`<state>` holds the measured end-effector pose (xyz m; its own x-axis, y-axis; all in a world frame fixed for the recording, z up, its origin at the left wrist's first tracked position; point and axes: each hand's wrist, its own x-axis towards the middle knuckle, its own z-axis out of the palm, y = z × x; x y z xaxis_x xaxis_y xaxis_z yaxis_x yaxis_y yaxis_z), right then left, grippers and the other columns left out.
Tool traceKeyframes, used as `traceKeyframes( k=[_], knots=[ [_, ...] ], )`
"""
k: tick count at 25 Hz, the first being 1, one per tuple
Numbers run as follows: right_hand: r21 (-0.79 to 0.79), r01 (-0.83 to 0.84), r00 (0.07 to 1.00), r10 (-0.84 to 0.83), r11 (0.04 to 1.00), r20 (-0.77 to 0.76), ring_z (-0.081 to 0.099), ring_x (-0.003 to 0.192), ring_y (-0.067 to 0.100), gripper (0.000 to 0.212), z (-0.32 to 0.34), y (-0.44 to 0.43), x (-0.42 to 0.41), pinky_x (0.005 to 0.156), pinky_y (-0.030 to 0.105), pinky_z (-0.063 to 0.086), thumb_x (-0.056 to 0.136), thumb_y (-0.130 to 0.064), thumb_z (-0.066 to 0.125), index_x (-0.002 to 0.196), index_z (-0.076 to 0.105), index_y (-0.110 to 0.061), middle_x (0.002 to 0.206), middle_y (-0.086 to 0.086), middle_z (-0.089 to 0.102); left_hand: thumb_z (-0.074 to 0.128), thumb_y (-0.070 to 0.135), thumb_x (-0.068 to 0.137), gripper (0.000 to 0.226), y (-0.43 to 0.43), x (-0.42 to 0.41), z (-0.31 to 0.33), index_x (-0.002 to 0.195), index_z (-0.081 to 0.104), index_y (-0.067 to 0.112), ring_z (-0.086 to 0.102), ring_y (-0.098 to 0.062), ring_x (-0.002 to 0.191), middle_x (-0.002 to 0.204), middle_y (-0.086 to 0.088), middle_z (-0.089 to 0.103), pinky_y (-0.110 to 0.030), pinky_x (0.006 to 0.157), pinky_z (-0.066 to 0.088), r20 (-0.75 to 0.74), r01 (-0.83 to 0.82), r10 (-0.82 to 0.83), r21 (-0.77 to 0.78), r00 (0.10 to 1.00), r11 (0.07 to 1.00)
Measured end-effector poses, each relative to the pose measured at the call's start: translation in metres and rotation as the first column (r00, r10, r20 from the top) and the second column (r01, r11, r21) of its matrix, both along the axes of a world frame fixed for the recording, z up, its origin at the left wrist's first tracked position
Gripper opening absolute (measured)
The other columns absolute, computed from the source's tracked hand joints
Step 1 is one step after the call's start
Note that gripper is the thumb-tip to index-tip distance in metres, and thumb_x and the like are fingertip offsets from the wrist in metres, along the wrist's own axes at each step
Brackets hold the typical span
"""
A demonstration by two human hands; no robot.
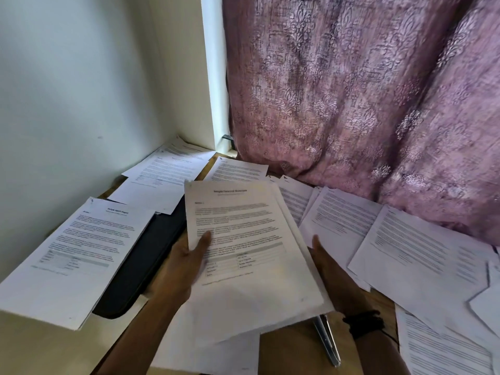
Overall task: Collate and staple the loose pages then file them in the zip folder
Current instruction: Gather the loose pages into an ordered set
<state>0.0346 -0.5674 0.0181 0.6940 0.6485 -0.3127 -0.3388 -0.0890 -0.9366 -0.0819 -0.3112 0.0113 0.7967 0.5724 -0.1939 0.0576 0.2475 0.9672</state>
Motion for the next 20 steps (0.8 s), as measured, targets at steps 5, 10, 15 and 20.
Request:
traceKeyframes(
  k=[5,10,15,20],
  knots=[
    [-0.025,0.091,0.923,-0.075,0.996,0.377,0.07,0.104,0.019,0.05,-0.004,0.008,0.006,0.087,0.046,0.059,0.083,-0.044,0.075,0.121,0.058,-0.018,0.116,0.0,0.072,0.055,0.025,0.096,0.016,-0.013,0.014,0.016,0.11,0.062,0.022,0.072,-0.013,0.094,0.101,0.008,0.074,-0.029,0.075,0.06,0.108,-0.023,-0.019,0.374,0.994,0.927],
    [-0.006,0.246,0.761,-0.19,0.969,0.62,0.065,0.108,0.005,0.037,-0.009,0.02,0.001,0.087,0.027,0.058,0.094,-0.005,0.061,0.126,0.051,-0.02,0.121,-0.004,0.066,0.053,0.02,0.098,0.021,-0.035,0.027,0.026,0.118,0.053,0.013,0.068,-0.013,0.098,0.109,0.001,0.068,-0.024,0.077,0.058,0.228,-0.088,-0.021,0.456,0.974,0.886],
    [0.072,0.29,0.737,-0.27,0.954,0.619,0.064,0.107,0.002,0.036,-0.023,0.016,0.002,0.08,0.017,0.056,0.094,-0.004,0.06,0.126,0.049,-0.015,0.12,-0.002,0.064,0.055,0.036,0.091,0.039,-0.045,0.031,0.02,0.12,0.047,0.01,0.066,-0.007,0.097,0.108,0.005,0.063,-0.022,0.074,0.059,0.215,-0.071,-0.038,0.476,0.976,0.877],
    [-0.024,0.318,0.785,-0.249,0.948,0.567,0.062,0.11,0.007,0.044,-0.047,0.01,0.0,0.087,0.029,0.058,0.089,-0.009,0.068,0.123,0.044,-0.023,0.119,-0.008,0.06,0.059,0.028,0.092,0.032,-0.048,0.031,-0.001,0.118,0.048,0.013,0.067,-0.013,0.094,0.105,0.009,0.062,-0.015,0.066,0.057,0.066,-0.003,-0.033,0.482,0.997,0.876]
  ],
)
